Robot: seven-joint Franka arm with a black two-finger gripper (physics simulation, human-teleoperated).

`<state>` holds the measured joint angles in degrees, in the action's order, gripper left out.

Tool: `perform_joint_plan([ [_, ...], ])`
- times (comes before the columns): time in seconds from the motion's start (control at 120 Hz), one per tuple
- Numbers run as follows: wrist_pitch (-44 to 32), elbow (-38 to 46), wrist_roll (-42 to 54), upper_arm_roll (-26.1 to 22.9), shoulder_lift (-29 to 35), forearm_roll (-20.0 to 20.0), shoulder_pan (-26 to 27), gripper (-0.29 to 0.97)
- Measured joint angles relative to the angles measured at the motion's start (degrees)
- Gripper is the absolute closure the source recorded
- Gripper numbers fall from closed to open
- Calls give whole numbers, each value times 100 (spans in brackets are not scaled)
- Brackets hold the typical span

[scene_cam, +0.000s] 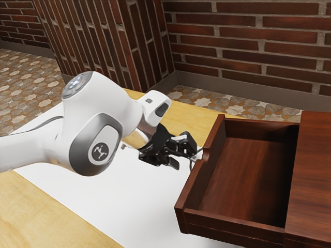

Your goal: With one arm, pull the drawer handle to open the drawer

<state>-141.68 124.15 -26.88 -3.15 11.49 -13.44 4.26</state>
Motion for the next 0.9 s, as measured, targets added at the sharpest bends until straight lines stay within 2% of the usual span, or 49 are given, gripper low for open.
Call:
perform_joint_plan([
  [0.442,33,-99,93,-14,274,141,-47,39],
  [0.508,94,-299,53,-11,292,151,68,30],
  [0.575,749,-1349,-386,-4,192,221,187,22],
  [0.617,1525,-2253,-815,20,125,491,335,18],
  [0.667,2362,-2736,-1291,296,132,769,535,14],
  [0.775,3673,-2806,-2192,556,249,1061,748,9],
  [0.9,4531,-2602,-3047,561,439,1188,869,5],
])
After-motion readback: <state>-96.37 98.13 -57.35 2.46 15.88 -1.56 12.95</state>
